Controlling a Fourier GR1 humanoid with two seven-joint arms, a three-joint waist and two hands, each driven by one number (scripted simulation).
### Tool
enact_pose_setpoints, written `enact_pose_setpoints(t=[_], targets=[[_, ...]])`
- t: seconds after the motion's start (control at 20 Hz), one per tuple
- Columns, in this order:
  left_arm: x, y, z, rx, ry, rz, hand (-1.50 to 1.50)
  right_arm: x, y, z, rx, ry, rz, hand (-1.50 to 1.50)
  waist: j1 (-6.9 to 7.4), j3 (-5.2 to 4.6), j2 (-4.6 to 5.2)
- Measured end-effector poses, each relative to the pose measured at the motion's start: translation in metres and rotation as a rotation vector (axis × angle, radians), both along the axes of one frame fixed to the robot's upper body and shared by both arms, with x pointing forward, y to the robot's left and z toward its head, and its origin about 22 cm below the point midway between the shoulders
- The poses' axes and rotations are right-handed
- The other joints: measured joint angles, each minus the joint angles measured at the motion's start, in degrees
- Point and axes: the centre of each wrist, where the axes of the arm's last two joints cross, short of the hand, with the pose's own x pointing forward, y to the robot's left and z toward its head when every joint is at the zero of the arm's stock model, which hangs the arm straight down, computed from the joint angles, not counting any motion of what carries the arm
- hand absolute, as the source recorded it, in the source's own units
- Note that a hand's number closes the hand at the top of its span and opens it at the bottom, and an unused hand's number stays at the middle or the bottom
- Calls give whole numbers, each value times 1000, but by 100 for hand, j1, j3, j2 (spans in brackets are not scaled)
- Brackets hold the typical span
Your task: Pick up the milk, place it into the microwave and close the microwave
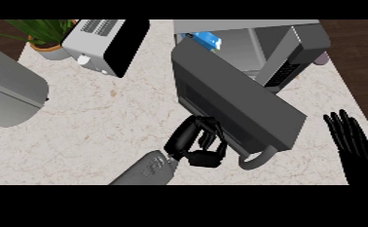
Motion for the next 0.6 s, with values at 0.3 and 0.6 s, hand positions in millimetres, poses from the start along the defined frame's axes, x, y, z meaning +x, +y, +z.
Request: enact_pose_setpoints(t=[0.3,0.6], targets=[[7,-9,3,-10,24,10,150,7,7,30,12,-41,90,-150,-216,-8,47],[11,-19,16,-95,14,67,150,12,13,51,3,-55,174,-150,-437,-17,95]])
